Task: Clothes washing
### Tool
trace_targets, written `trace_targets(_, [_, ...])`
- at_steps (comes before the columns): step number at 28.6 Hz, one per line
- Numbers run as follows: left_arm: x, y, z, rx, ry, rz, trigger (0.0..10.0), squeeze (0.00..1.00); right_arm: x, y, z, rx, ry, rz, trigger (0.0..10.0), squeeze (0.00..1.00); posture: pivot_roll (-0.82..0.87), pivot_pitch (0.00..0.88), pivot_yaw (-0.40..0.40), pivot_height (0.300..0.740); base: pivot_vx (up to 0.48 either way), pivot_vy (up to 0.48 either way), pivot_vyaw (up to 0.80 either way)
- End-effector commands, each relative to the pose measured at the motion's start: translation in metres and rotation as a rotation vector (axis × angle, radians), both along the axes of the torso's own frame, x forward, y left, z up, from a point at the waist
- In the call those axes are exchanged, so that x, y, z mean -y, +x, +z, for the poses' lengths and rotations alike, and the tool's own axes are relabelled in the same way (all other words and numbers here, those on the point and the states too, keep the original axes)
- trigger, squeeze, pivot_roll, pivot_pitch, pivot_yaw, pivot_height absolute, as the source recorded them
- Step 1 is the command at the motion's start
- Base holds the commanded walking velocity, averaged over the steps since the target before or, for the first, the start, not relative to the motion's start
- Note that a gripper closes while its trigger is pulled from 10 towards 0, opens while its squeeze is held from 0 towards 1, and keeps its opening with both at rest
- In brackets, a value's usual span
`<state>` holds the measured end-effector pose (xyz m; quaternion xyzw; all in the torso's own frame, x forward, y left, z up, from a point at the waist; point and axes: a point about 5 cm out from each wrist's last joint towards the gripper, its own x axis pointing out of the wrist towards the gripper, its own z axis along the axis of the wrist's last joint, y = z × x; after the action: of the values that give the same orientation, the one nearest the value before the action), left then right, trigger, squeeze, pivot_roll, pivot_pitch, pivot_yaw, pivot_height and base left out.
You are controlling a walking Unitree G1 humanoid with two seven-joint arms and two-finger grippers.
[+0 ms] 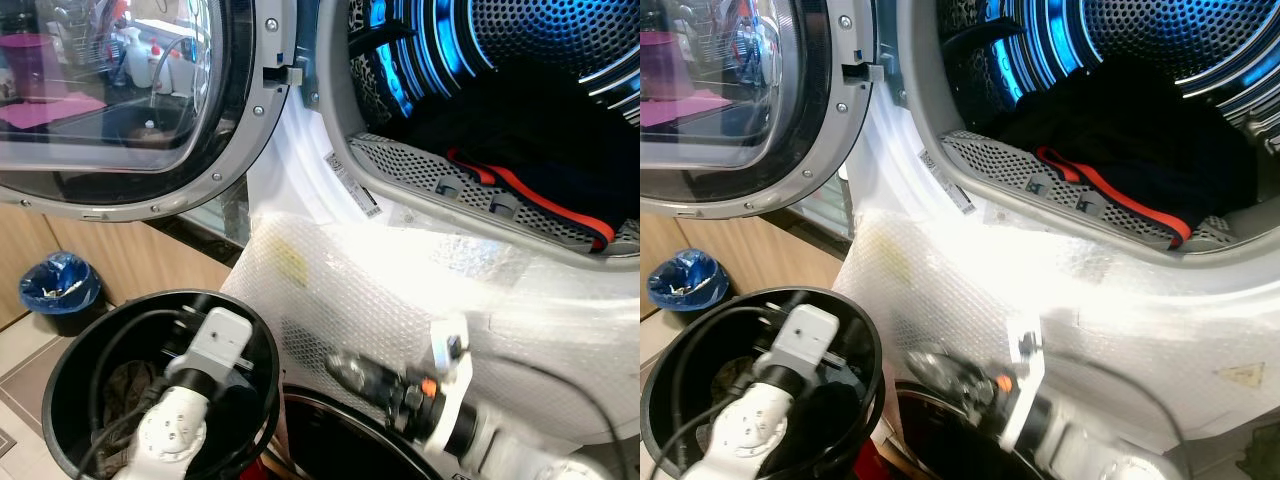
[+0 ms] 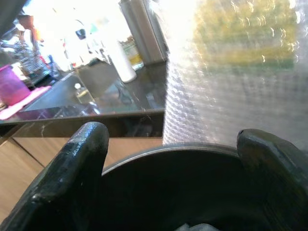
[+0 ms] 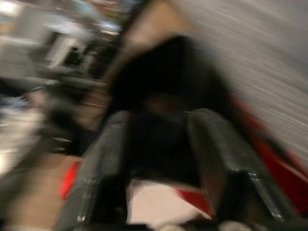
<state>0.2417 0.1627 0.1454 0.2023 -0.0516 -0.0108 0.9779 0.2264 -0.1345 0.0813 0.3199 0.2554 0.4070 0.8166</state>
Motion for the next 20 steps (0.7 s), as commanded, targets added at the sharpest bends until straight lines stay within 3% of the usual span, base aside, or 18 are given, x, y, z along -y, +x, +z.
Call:
trace_targets(1, [0.007,-0.007,0.012,0.068,-0.042,-0.057,10.0,0.0,0.009,-0.001,-0.023,-0.027,-0.125,-0.055,10.0,0.0,0.08,0.061,-0.106,0.74,0.0,0.0,0.0])
trace_targets(3, [0.01,-0.015,0.019,0.098,-0.056,-0.095,10.0,0.0,0.02,-0.007,-0.052,-0.086,-0.234,-0.108,10.0,0.0,0.1,0.057,-0.107,0.74,0.0,0.0,0.0])
trace_targets(4, [0.008,-0.022,0.024,0.092,-0.068,-0.109,10.0,0.0,0.032,-0.013,-0.083,-0.162,-0.391,-0.158,10.0,0.0,0.12,0.054,-0.1,0.74,0.0,0.0,0.0])
trace_targets(6, [0.005,-0.029,0.024,0.043,-0.088,-0.123,10.0,0.0,0.047,-0.019,-0.115,-0.267,-0.571,-0.266,10.0,0.0,0.14,0.05,-0.096,0.74,0.0,0.0,0.0])
trace_targets(7, [0.003,-0.034,0.021,-0.026,-0.097,-0.162,10.0,0.0,0.06,-0.024,-0.133,-0.323,-0.741,-0.401,10.0,0.0,0.15,0.055,-0.091,0.74,0.0,0.0,0.0])
trace_targets(9, [0.003,-0.036,0.019,-0.078,-0.099,-0.214,10.0,0.0,0.065,-0.028,-0.143,-0.384,-0.817,-0.483,10.0,0.0,0.15,0.059,-0.088,0.74,0.0,0.0,0.0])
trace_targets(10, [0.004,-0.038,0.016,-0.132,-0.105,-0.257,10.0,0.0,0.065,-0.034,-0.15,-0.436,-0.851,-0.503,10.0,0.38,0.16,0.06,-0.079,0.74,0.0,0.0,0.0])
trace_targets(11, [0.003,-0.038,0.015,-0.151,-0.086,-0.268,10.0,0.0,0.063,-0.036,-0.153,-0.445,-0.872,-0.492,10.0,0.95,0.17,0.059,-0.072,0.74,0.0,0.0,0.0])
trace_targets(12, [0.002,-0.039,0.015,-0.16,-0.07,-0.272,10.0,0.0,0.061,-0.038,-0.155,-0.444,-0.882,-0.481,10.0,0.95,0.17,0.059,-0.072,0.74,0.0,0.0,0.0])
trace_targets(13, [0.0,-0.039,0.015,-0.178,-0.071,-0.266,10.0,1.0,0.058,-0.04,-0.157,-0.448,-0.903,-0.461,10.0,1.0,0.17,0.061,-0.065,0.74,0.0,0.0,0.0])
trace_targets(20, [-0.002,-0.042,0.017,-0.218,-0.09,-0.264,10.0,1.0,0.053,-0.042,-0.164,-0.432,-0.957,-0.455,10.0,1.0,0.17,0.061,-0.065,0.74,0.0,0.0,0.0])
